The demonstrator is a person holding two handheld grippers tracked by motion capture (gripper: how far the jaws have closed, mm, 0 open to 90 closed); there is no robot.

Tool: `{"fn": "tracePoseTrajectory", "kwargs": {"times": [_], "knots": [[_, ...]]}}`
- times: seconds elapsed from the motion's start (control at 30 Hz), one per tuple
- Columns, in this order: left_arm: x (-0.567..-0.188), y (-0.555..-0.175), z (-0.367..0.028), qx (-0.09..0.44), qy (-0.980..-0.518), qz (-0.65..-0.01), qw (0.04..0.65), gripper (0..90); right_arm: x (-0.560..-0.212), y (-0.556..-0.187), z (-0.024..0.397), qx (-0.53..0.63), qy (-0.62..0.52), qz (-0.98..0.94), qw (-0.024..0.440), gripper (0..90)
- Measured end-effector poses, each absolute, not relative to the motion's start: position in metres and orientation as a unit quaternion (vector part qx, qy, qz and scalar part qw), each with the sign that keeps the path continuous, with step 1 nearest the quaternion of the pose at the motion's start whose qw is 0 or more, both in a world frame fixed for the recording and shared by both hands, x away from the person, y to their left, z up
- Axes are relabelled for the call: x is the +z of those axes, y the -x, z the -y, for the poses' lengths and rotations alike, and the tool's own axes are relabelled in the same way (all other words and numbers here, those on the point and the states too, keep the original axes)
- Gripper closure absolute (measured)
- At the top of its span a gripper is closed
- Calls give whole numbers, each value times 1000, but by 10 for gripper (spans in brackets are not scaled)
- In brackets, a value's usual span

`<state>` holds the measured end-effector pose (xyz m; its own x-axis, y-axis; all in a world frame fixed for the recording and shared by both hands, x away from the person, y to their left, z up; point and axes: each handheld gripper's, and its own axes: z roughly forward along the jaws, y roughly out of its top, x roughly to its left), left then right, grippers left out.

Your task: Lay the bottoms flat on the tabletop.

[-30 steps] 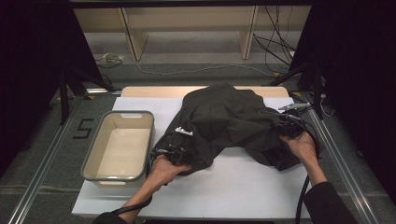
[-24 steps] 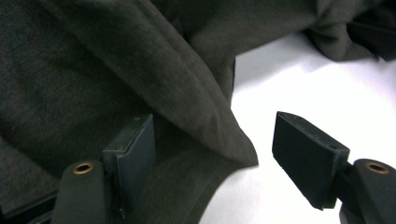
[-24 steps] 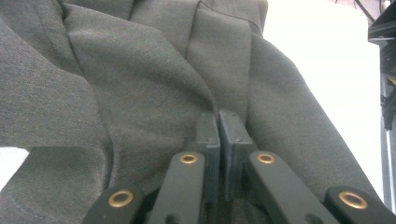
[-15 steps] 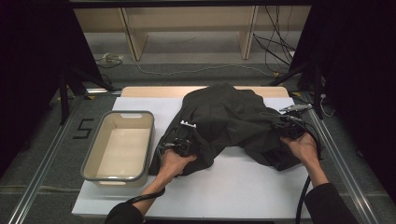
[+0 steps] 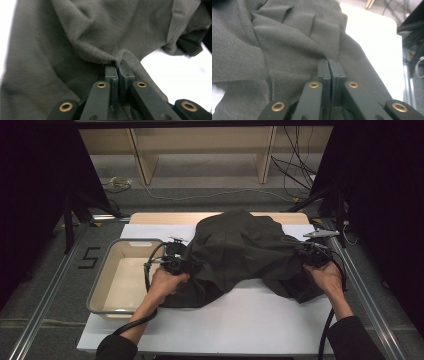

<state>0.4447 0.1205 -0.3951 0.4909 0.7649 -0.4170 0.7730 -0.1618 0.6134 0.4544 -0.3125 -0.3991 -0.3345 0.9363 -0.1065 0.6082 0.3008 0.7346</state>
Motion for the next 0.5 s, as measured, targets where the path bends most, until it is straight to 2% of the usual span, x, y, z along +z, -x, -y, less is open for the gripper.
{"fn": "tracePoseTrajectory", "kwargs": {"times": [0.13, 0.27, 0.4, 0.5], "knots": [[-387, -449, -136, 6, -747, -516, 419, 874, -395, -457, 313, 297, -506, -754, 296, 889], [-390, -450, -136, 14, -754, -516, 407, 873, -404, -462, 314, 286, -513, -760, 277, 868], [-401, -449, -125, 11, -765, -513, 389, 873, -410, -462, 311, 273, -512, -774, 255, 736], [-404, -448, -121, 8, -772, -506, 384, 873, -395, -451, 307, 288, -496, -779, 251, 623]]}}
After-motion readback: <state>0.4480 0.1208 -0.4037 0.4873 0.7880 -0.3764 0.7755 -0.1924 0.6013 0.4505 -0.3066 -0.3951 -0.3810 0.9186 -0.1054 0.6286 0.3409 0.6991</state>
